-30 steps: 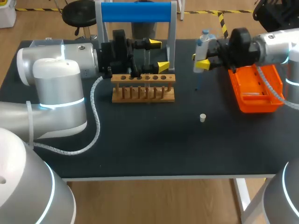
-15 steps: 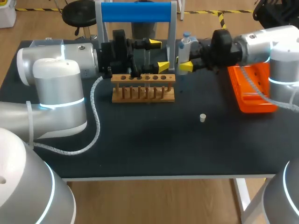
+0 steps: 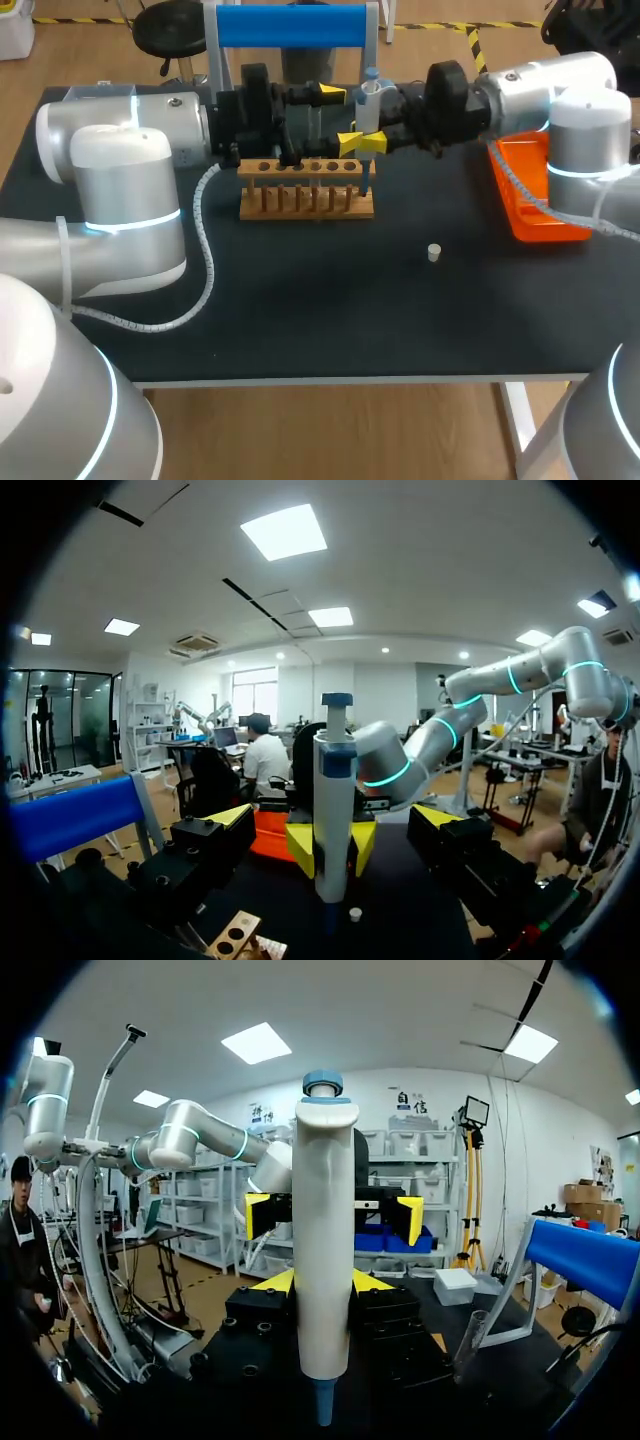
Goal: Invert the test tube, pick up the pipette, mount the tip to pipette, aspirate from beaker and dispense into the tube, eject the tip, return the pipette, and cap with the stopper.
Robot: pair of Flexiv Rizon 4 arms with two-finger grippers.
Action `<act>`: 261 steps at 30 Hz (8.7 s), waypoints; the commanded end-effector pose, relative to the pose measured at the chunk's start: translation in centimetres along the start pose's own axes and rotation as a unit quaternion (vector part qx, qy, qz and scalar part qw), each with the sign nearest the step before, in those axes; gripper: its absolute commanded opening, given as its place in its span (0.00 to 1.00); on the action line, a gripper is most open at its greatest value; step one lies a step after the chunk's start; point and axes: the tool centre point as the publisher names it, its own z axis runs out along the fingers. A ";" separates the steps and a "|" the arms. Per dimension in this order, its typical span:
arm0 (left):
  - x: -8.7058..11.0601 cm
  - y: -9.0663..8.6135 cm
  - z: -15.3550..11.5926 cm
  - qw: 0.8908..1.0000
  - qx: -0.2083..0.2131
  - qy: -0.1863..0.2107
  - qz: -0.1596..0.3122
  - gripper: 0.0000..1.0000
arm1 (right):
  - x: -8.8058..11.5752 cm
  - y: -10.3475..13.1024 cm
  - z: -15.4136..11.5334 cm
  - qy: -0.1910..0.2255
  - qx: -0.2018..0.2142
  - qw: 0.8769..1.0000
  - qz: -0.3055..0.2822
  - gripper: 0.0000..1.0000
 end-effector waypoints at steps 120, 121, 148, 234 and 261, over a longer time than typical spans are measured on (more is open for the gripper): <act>0.1 0.0 0.0 1.000 0.001 -0.001 0.000 0.00 | -15.1 1.0 -7.7 -0.175 0.082 0.981 0.019 1.00; 0.1 0.0 0.0 1.000 0.001 -0.001 0.000 0.00 | -15.4 1.0 -7.5 -0.176 0.084 0.981 0.021 1.00; 0.1 0.0 0.0 1.000 0.001 -0.001 0.000 0.00 | -21.4 0.5 -7.0 -0.243 0.139 0.960 0.018 1.00; -7.1 0.5 -10.7 0.980 -0.009 -0.195 -0.025 0.00 | -21.2 0.2 -6.4 -0.274 0.160 0.948 0.013 1.00; -17.3 0.7 -12.5 0.915 -0.009 -0.398 -0.067 0.00 | -21.2 0.2 -6.4 -0.274 0.160 0.948 0.013 1.00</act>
